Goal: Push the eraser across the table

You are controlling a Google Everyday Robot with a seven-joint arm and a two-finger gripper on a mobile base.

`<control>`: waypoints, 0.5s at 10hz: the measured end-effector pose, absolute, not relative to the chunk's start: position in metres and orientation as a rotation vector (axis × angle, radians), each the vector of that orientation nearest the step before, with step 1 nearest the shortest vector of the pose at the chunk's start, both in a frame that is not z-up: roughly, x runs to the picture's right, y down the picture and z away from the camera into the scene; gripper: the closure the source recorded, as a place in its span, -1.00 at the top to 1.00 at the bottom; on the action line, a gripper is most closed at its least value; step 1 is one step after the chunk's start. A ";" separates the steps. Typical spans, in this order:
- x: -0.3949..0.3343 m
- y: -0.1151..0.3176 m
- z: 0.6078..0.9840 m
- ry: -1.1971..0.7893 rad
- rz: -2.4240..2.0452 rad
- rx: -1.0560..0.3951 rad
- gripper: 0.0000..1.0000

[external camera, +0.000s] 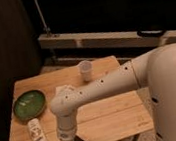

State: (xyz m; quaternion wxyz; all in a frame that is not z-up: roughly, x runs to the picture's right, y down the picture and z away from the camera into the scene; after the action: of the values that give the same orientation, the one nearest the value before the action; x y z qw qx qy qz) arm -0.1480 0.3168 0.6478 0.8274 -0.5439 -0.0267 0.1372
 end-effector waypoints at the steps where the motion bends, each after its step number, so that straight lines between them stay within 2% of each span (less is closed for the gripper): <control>1: -0.149 0.322 0.650 -0.070 0.309 -1.171 -1.00; 5: -0.154 0.346 0.656 -0.095 0.359 -1.182 -1.00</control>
State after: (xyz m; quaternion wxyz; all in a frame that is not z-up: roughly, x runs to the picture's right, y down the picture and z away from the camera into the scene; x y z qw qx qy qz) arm -0.1535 0.3462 0.6556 0.8142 -0.5539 -0.0444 0.1682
